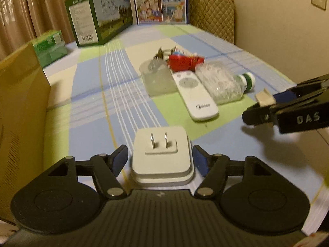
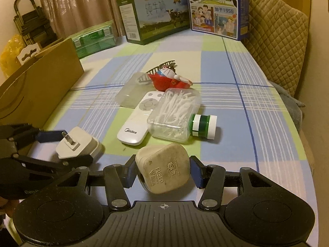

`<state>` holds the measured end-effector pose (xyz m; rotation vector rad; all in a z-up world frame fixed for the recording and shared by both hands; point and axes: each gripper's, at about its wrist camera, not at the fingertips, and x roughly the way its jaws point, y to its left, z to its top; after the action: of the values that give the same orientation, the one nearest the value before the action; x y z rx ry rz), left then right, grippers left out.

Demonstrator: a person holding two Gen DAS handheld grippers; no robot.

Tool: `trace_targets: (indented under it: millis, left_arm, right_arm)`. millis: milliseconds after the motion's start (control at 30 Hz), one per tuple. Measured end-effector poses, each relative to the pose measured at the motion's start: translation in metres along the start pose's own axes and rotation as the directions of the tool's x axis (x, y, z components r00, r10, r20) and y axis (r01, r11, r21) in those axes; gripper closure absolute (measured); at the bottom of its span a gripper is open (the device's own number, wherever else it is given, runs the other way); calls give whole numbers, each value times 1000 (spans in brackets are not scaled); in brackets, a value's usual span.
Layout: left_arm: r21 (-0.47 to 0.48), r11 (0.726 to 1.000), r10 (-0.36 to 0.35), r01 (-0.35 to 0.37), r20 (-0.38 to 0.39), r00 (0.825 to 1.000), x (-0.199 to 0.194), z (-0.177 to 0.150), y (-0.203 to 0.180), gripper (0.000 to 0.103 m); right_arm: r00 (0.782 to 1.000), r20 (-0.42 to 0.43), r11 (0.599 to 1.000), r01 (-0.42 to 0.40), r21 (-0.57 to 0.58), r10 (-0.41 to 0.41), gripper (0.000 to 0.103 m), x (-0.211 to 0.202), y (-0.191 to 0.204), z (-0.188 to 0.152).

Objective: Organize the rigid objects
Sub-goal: 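Grasp the white square power adapter with the left tool, then carry the adapter into the box and release it with the left tool while the right tool carries the plug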

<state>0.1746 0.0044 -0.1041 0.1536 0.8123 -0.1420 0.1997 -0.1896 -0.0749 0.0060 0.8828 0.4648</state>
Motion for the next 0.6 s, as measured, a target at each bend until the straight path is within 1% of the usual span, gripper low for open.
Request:
trace_targets:
  millis: [100, 167, 333, 467, 600]
  left_arm:
    - [-8, 1000, -6, 6, 1, 1000, 2, -2, -1, 38]
    - [-8, 1000, -8, 8, 0, 1000, 2, -2, -1, 42]
    - [-24, 1000, -6, 6, -5, 1000, -1, -2, 1, 43]
    - [-37, 999, -15, 16, 7, 1000, -7, 0, 2, 43]
    - [-38, 999, -17, 18, 36, 999, -19, 7, 3, 43]
  right_arm:
    - [1000, 0, 1000, -2, 4, 2, 53, 1, 0, 1]
    - [1000, 3, 1000, -6, 4, 6, 53, 1, 1, 3]
    - [1000, 14, 1000, -11, 2, 11, 53, 1, 5, 6]
    - [999, 40, 1000, -13, 7, 13, 53, -2, 8, 12]
    - [997, 72, 1000, -19, 12, 18, 53, -8, 14, 19]
